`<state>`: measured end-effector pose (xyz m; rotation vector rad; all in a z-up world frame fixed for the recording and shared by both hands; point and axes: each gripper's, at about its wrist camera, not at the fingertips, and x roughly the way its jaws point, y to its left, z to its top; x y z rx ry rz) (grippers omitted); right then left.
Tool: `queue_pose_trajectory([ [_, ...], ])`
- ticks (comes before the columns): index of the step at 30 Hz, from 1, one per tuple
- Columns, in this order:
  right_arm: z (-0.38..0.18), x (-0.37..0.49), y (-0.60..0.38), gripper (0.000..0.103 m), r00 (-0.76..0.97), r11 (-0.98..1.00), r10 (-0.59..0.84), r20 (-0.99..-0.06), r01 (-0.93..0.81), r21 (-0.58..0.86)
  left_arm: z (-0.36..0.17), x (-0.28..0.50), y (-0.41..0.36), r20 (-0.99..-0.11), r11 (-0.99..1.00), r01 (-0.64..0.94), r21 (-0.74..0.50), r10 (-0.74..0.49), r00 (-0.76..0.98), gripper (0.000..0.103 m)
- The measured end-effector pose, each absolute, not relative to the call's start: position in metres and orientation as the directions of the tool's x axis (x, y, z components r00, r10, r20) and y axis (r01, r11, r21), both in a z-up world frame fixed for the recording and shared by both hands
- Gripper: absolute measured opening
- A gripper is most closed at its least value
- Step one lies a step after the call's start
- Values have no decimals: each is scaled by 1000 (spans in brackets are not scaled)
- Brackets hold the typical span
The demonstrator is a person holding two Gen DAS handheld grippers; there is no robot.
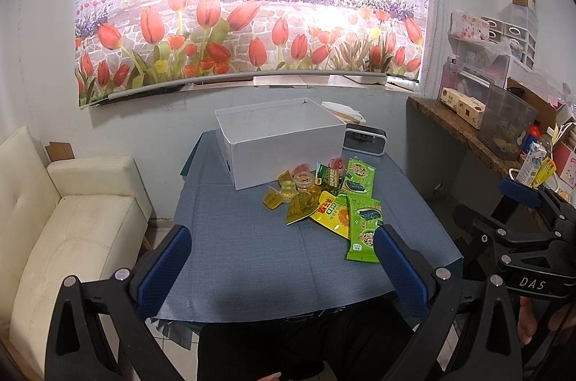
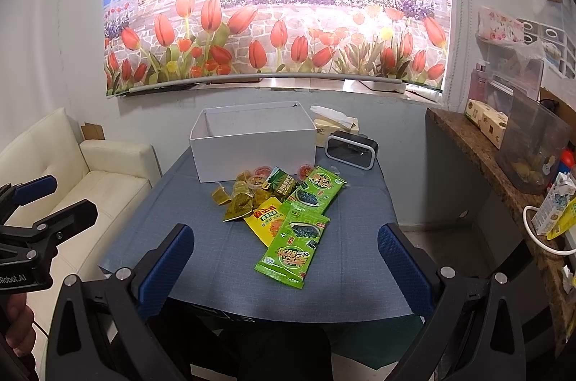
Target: Organize snacks
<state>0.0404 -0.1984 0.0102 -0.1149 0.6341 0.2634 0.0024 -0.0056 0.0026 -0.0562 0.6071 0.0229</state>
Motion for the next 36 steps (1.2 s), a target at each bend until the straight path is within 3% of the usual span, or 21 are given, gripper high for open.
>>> queue_pose_trajectory([
  [14, 3, 44, -200, 103, 756, 962, 206, -621, -273, -13, 2, 1, -9, -566, 999, -31, -22, 13, 824, 103],
  [25, -18, 72, -214, 103, 760, 983, 167, -629, -178, 46, -3, 1, -5, -533, 997, 3, -81, -46, 845, 103],
  [36, -105, 154, -198, 103, 660, 990, 93, -746, -139, 0, -19, 12, -10, -548, 1000, 19, -23, -29, 836, 103],
])
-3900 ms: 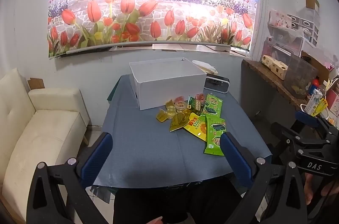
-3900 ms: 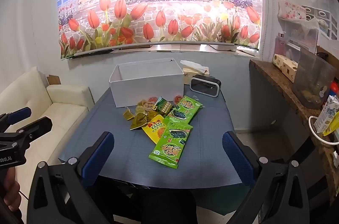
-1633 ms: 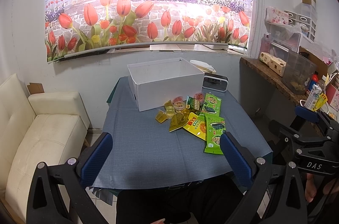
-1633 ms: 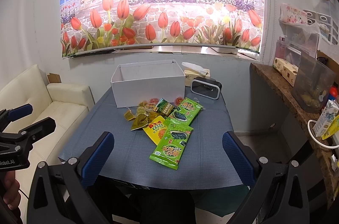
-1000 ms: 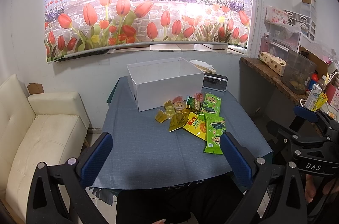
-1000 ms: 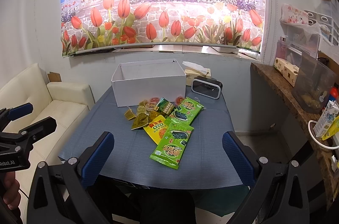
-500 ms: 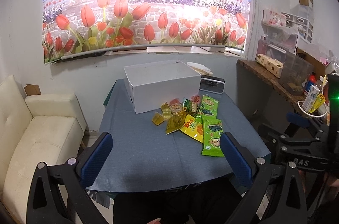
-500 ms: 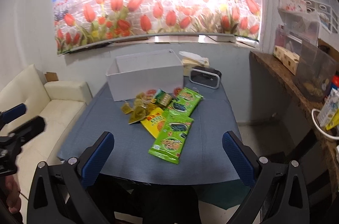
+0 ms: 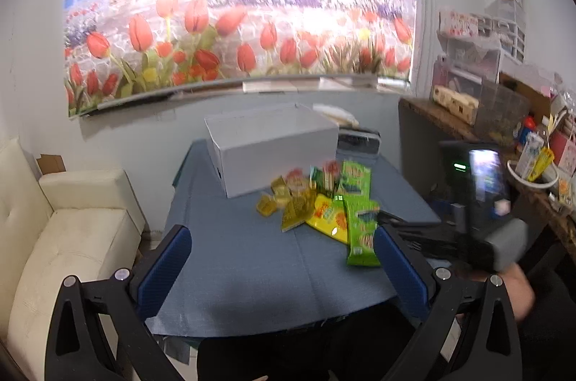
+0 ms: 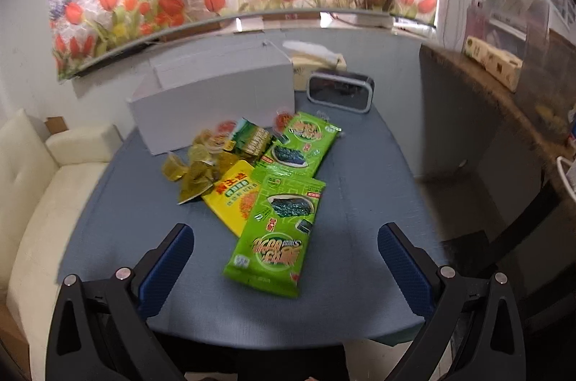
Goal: Organize snacks
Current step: 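Reach the right tool to the green seaweed packet and grasp it, then lift the seaweed packet with the right tool while the left tool grasps another seaweed packet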
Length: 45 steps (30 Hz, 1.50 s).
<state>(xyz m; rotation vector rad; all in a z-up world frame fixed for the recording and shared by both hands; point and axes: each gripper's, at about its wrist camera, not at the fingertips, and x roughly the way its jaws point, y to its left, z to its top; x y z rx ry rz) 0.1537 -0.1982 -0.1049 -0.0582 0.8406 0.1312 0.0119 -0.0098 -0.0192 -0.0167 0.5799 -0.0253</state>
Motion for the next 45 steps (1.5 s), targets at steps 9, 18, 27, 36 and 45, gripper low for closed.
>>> queue_pose_trajectory([
  [9, -161, 196, -192, 103, 567, 994, 77, -820, -103, 23, -35, 29, -5, -595, 996, 66, -62, -90, 799, 103],
  [18, -199, 217, -188, 97, 473, 997, 68, -878, -73, 37, -53, 52, -3, -633, 994, 82, -68, -107, 766, 103],
  [27, -202, 219, -174, 72, 482, 996, 21, -876, -85, -22, -65, 70, 2, -660, 992, 95, -85, -127, 740, 103],
  [36, -173, 194, -186, 71, 508, 996, 65, -859, -87, 24, -70, 90, 2, -668, 989, 114, -94, -148, 729, 103],
  [45, -118, 148, -247, 71, 607, 1000, 26, -794, -23, 15, -76, 153, -51, -670, 971, 228, -68, -214, 711, 103],
])
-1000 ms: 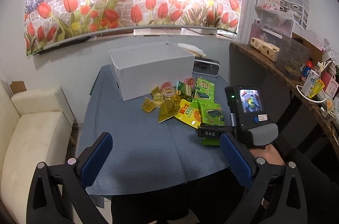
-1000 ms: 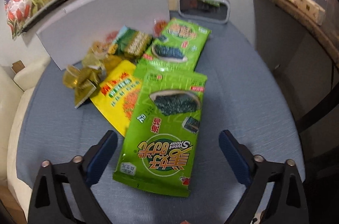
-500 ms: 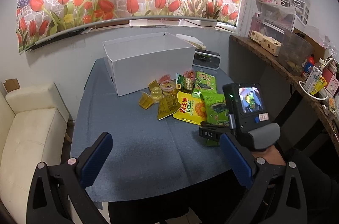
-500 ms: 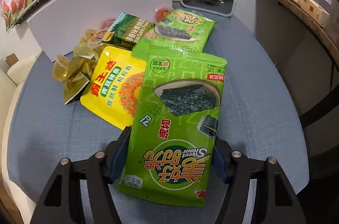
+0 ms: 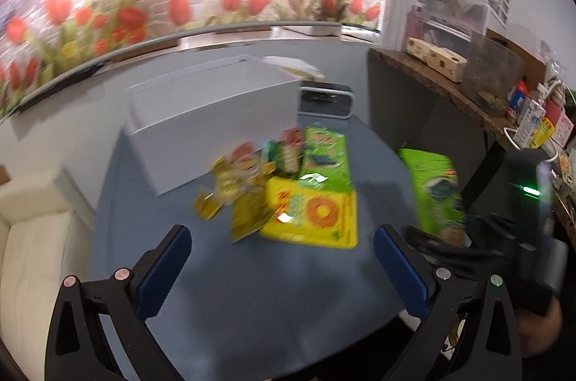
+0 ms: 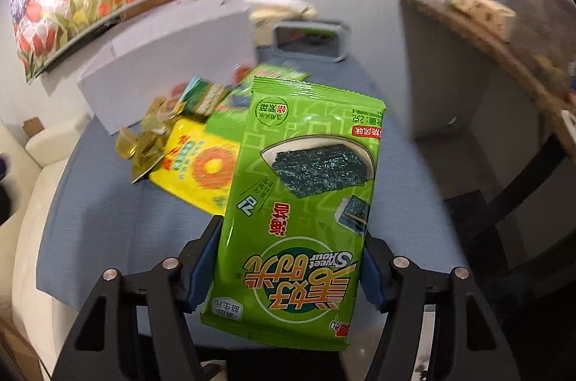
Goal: Organize snacks
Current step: 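Lift the seaweed packet with the right tool while the left tool grasps another seaweed packet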
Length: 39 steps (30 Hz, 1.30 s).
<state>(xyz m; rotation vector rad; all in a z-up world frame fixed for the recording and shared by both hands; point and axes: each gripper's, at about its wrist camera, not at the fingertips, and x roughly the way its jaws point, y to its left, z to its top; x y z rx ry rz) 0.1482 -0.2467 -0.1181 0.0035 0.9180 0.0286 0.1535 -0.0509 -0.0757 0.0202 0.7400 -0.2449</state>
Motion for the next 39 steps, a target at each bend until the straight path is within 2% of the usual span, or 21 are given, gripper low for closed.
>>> queue_pose_trajectory([
  [9, -85, 126, -314, 71, 664, 997, -20, -747, 72, 38, -93, 224, -125, -691, 949, 314, -12, -235, 684, 103],
  [16, -79, 115, -337, 71, 667, 993, -12, -745, 96, 70, -127, 283, -163, -731, 942, 321, 98, -151, 666, 103],
  [29, -85, 120, -347, 71, 656, 990, 16, -755, 95, 103, -171, 348, -192, -801, 935, 314, 166, -58, 596, 102],
  [32, -87, 122, -351, 71, 654, 987, 21, -756, 107, 119, -178, 356, -188, -826, 942, 312, 124, -76, 559, 88],
  [33, -88, 122, -351, 71, 651, 987, 23, -758, 107, 122, -183, 359, -189, -832, 942, 303, 144, -51, 553, 73],
  [39, -88, 123, -350, 71, 652, 987, 29, -758, 102, 126, -185, 362, -187, -836, 944, 306, 126, -65, 545, 70],
])
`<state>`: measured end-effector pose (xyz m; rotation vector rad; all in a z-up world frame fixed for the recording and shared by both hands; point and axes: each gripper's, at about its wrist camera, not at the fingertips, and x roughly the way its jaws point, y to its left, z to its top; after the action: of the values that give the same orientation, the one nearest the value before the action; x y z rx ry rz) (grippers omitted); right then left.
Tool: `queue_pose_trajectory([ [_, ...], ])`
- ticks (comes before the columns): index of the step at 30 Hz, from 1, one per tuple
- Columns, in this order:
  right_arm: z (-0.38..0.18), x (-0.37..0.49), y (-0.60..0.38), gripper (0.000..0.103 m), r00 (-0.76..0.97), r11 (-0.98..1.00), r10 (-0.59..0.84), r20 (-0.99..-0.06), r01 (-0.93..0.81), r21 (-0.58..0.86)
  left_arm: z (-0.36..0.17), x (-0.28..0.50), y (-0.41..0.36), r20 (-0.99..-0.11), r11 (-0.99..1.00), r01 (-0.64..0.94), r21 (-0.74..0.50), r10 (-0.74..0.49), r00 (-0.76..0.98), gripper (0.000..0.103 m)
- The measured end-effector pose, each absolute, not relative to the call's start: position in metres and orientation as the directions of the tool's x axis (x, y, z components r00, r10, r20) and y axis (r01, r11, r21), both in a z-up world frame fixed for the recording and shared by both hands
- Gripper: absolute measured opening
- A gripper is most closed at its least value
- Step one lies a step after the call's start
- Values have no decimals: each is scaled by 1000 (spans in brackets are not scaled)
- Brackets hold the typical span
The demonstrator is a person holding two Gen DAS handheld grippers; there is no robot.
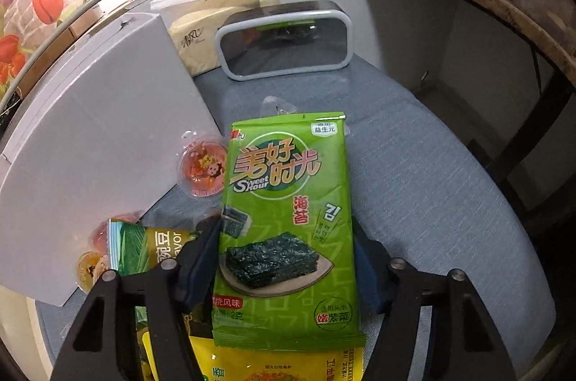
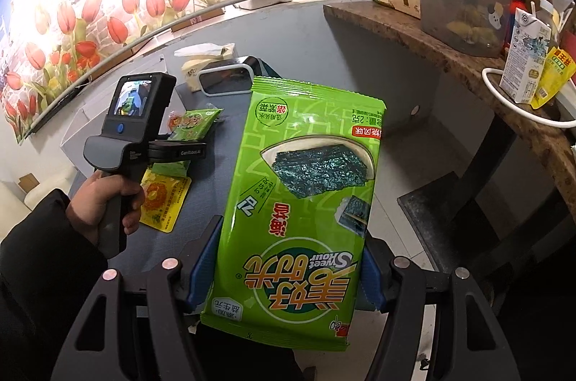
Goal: Organize snacks
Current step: 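Lift the seaweed packet with the right tool while the left tool grasps another seaweed packet, then carry both seaweed packets into the white box and open both tools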
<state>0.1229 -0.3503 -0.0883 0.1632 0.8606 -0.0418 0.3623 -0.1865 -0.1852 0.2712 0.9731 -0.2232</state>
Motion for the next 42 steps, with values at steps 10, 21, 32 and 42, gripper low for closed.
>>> queue_pose_trajectory([
  [10, -88, 133, -344, 71, 664, 990, 47, -746, 66, 121, -122, 312, -161, -752, 956, 278, 92, -116, 648, 70],
  [21, -77, 202, -291, 71, 687, 975, 220, -693, -149, 162, -37, 236, -57, -668, 999, 33, -6, -29, 744, 70],
  [32, -45, 308, -184, 71, 667, 916, 367, -649, -382, 125, -22, 280, 37, -657, 985, -141, -101, 41, 753, 71],
  [42, -42, 449, -88, 72, 601, 866, 363, -712, -499, 21, -45, 396, 84, -707, 970, -207, -129, 56, 705, 72],
])
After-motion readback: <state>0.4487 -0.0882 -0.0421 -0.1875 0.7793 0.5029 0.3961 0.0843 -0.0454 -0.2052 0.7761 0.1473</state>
